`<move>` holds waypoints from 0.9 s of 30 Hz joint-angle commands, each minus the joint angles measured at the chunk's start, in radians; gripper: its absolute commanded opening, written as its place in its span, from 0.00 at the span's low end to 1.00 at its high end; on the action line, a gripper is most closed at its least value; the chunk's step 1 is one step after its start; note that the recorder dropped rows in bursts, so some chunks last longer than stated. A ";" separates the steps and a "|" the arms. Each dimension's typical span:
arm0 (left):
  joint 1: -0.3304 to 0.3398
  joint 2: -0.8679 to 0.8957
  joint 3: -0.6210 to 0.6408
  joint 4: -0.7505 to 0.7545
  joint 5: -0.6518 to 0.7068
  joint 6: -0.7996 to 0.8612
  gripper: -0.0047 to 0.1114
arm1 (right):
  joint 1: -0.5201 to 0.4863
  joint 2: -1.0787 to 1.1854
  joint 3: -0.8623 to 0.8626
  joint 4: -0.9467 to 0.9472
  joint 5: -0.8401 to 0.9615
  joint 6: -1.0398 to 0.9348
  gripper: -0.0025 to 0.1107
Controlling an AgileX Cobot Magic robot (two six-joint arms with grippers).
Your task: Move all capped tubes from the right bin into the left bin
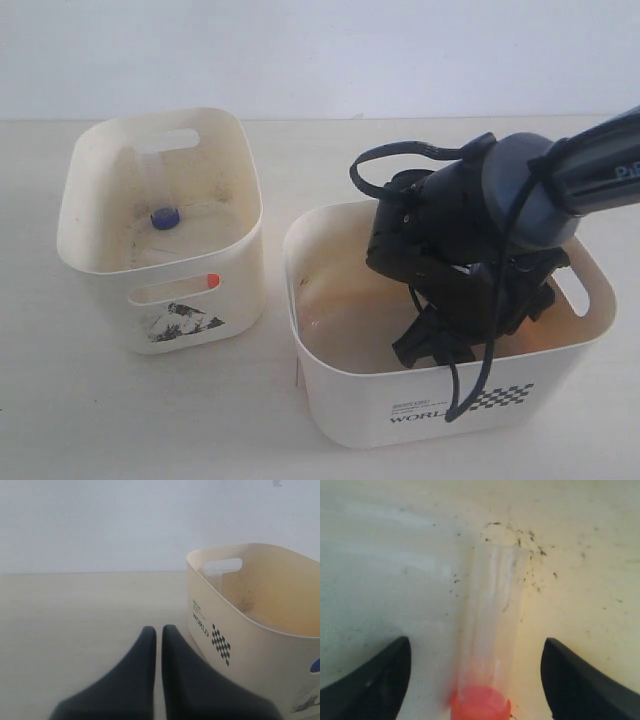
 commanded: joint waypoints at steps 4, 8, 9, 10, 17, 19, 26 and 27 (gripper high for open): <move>0.000 0.000 -0.004 -0.006 -0.006 -0.010 0.08 | -0.005 0.024 0.006 -0.022 -0.049 0.028 0.63; 0.000 0.000 -0.004 -0.006 -0.006 -0.010 0.08 | -0.005 0.024 0.006 -0.022 -0.046 0.030 0.47; 0.000 0.000 -0.004 -0.006 -0.006 -0.010 0.08 | -0.005 0.024 0.006 -0.022 -0.043 0.030 0.41; 0.000 0.000 -0.004 -0.006 -0.006 -0.010 0.08 | -0.005 0.024 0.006 -0.022 -0.042 0.030 0.34; 0.000 0.000 -0.004 -0.006 -0.006 -0.010 0.08 | -0.005 0.024 0.006 -0.022 -0.044 0.033 0.02; 0.000 0.000 -0.004 -0.006 -0.006 -0.010 0.08 | -0.005 0.024 0.006 -0.022 -0.044 0.033 0.02; 0.000 0.000 -0.004 -0.006 -0.006 -0.010 0.08 | -0.005 0.020 0.006 -0.046 0.011 0.033 0.02; 0.000 0.000 -0.004 -0.006 -0.006 -0.010 0.08 | -0.005 0.020 0.006 -0.052 0.020 0.033 0.02</move>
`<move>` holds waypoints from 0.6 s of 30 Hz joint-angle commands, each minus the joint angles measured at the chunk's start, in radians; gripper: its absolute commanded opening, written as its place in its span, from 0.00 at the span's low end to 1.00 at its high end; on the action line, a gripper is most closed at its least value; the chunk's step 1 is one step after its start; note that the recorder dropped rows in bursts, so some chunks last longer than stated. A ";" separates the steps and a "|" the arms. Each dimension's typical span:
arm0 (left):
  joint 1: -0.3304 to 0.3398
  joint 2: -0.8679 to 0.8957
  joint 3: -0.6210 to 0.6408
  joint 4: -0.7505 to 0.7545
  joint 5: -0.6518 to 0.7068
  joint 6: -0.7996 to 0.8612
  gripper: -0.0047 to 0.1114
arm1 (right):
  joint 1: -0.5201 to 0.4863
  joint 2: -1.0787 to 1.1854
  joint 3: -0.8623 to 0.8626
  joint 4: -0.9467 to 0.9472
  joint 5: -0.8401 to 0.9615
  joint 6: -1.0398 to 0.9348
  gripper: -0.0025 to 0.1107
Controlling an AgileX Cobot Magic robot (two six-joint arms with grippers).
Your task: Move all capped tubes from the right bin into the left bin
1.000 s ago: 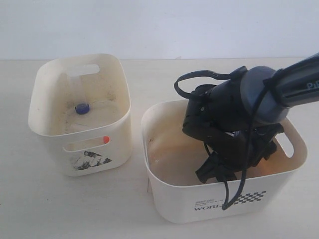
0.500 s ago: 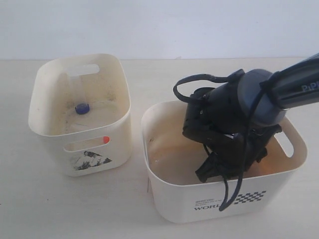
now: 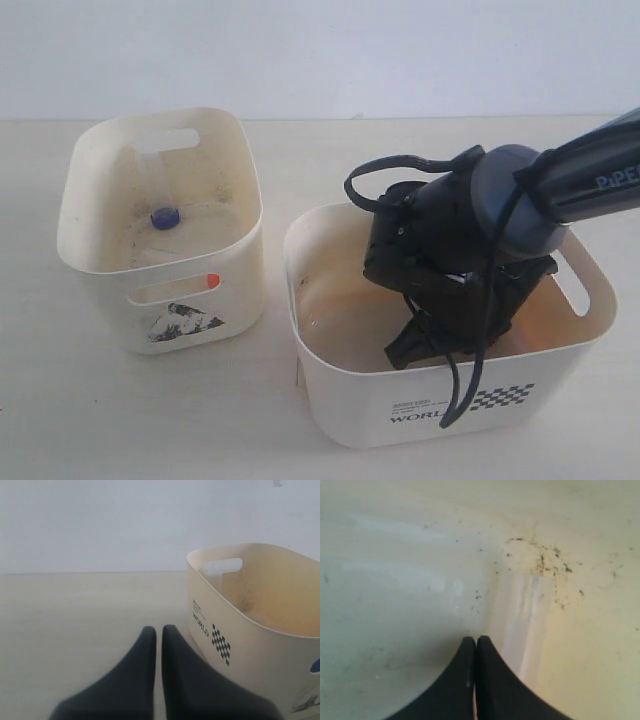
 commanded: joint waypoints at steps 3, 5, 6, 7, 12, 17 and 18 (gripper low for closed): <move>0.000 0.000 -0.004 -0.006 -0.006 -0.010 0.08 | -0.005 -0.003 0.005 -0.032 0.067 0.004 0.02; 0.000 0.000 -0.004 -0.006 -0.006 -0.010 0.08 | -0.004 -0.003 0.005 -0.036 0.067 0.021 0.02; 0.000 0.000 -0.004 -0.006 -0.006 -0.010 0.08 | -0.004 -0.003 0.005 -0.039 0.067 0.028 0.02; 0.000 0.000 -0.004 -0.006 -0.006 -0.010 0.08 | -0.004 -0.003 0.005 -0.039 0.067 0.030 0.02; 0.000 0.000 -0.004 -0.006 -0.006 -0.010 0.08 | -0.004 -0.033 0.002 -0.053 0.067 0.028 0.02; 0.000 0.000 -0.004 -0.006 -0.006 -0.010 0.08 | -0.004 -0.130 0.000 -0.100 0.058 0.032 0.02; 0.000 0.000 -0.004 -0.006 -0.006 -0.010 0.08 | -0.004 -0.150 0.000 -0.102 0.058 0.032 0.02</move>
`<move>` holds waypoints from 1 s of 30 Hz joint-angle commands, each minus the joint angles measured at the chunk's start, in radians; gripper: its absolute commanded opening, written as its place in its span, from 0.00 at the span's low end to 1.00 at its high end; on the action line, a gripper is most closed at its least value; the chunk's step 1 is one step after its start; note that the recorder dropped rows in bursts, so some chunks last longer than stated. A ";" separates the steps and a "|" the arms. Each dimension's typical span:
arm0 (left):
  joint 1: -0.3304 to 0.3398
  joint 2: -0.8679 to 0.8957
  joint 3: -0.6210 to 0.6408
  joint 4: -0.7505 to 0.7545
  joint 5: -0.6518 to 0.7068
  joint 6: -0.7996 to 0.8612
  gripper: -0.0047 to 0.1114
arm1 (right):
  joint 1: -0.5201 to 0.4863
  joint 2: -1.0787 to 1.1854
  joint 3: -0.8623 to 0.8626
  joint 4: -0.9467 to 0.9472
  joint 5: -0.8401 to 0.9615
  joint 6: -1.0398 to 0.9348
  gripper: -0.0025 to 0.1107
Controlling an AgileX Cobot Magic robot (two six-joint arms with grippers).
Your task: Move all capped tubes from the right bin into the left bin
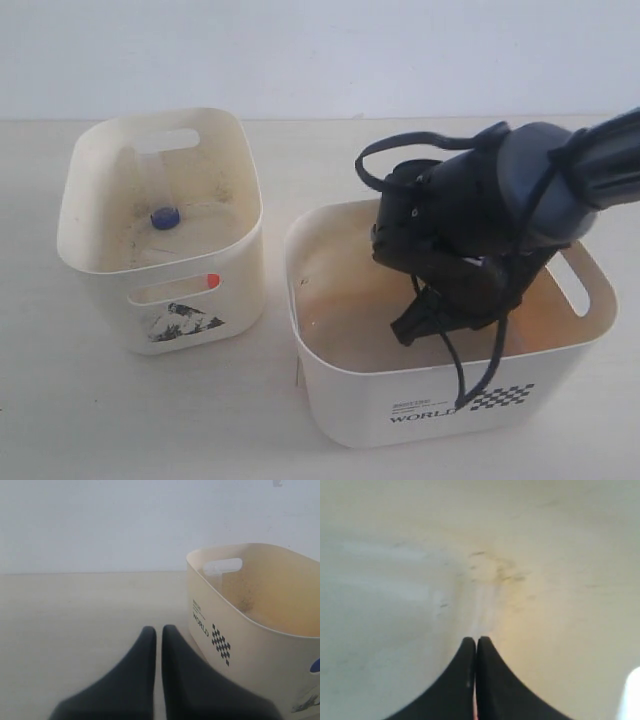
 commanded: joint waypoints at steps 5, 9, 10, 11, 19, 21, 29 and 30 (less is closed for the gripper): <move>0.000 0.000 -0.004 -0.006 -0.006 -0.010 0.08 | -0.006 -0.144 -0.001 -0.064 0.001 0.008 0.02; 0.000 0.000 -0.004 -0.006 -0.006 -0.010 0.08 | -0.006 -0.154 -0.001 -0.044 -0.032 0.008 0.02; 0.000 0.000 -0.004 -0.006 -0.006 -0.010 0.08 | -0.006 -0.154 -0.001 -0.036 -0.038 0.005 0.02; 0.000 0.000 -0.004 -0.006 -0.006 -0.010 0.08 | -0.006 -0.152 -0.001 -0.032 -0.044 0.005 0.02; 0.000 0.000 -0.004 -0.006 -0.006 -0.010 0.08 | -0.006 -0.150 -0.001 -0.004 -0.076 -0.044 0.42; 0.000 0.000 -0.004 -0.006 -0.006 -0.010 0.08 | -0.006 -0.150 -0.001 -0.004 -0.072 -0.044 0.61; 0.000 0.000 -0.004 -0.006 -0.006 -0.010 0.08 | -0.006 -0.077 -0.001 -0.004 -0.028 -0.044 0.62; 0.000 0.000 -0.004 -0.006 -0.006 -0.010 0.08 | -0.006 -0.066 -0.001 -0.004 -0.023 -0.043 0.62</move>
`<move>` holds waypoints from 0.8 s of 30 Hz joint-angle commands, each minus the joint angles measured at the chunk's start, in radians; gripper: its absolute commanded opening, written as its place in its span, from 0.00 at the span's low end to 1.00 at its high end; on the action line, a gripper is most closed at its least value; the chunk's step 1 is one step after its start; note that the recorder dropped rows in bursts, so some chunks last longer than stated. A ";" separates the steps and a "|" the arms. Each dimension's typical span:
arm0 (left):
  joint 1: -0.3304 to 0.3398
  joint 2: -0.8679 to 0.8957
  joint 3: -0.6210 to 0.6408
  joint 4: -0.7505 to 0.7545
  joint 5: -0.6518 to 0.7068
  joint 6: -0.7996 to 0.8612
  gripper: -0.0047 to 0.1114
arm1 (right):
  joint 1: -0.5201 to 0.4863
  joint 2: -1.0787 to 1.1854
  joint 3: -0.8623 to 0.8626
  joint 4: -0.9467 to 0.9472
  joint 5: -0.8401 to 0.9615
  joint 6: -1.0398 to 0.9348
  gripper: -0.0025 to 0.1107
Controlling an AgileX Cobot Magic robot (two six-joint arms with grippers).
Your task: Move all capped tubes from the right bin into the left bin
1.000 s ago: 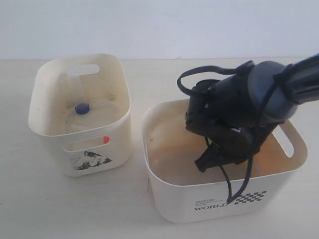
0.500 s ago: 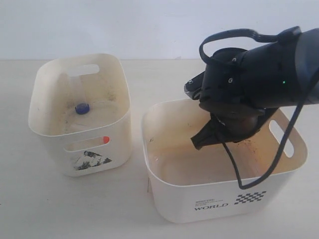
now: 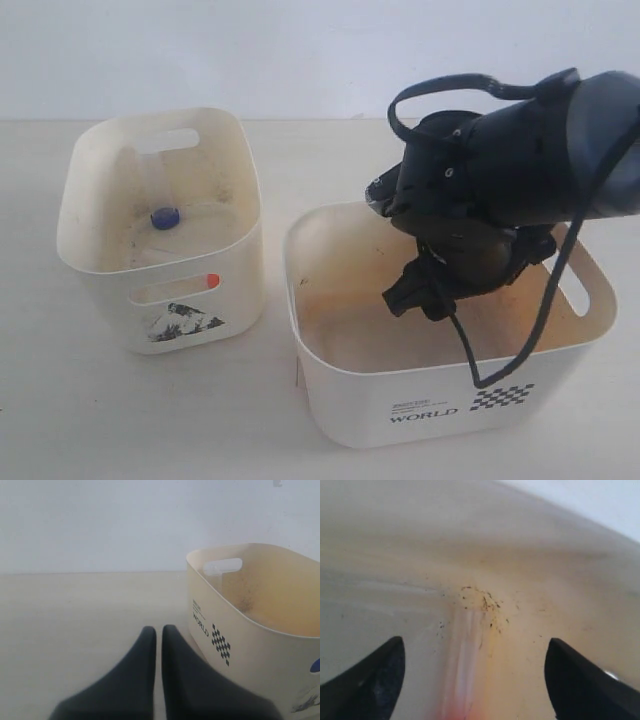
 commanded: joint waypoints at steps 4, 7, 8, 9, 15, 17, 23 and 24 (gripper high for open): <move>0.000 0.000 -0.004 -0.006 -0.006 -0.010 0.08 | -0.004 0.070 -0.003 -0.003 0.031 0.018 0.62; 0.000 0.000 -0.004 -0.006 -0.006 -0.010 0.08 | -0.004 0.085 -0.003 -0.003 0.027 0.020 0.62; 0.000 0.000 -0.004 -0.006 -0.006 -0.010 0.08 | -0.006 0.089 -0.003 -0.003 0.024 0.020 0.62; 0.000 0.000 -0.004 -0.006 -0.006 -0.010 0.08 | -0.006 0.095 -0.003 -0.003 0.024 0.020 0.62; 0.000 0.000 -0.004 -0.006 -0.006 -0.010 0.08 | -0.006 0.107 -0.003 -0.003 -0.002 0.051 0.62; 0.000 0.000 -0.004 -0.006 -0.006 -0.010 0.08 | -0.006 0.107 -0.003 -0.003 -0.002 0.059 0.62; 0.000 0.000 -0.004 -0.006 -0.006 -0.010 0.08 | -0.006 0.107 -0.003 -0.003 -0.015 0.068 0.62; 0.000 0.000 -0.004 -0.006 -0.006 -0.010 0.08 | -0.006 0.107 -0.003 -0.003 -0.017 0.068 0.62</move>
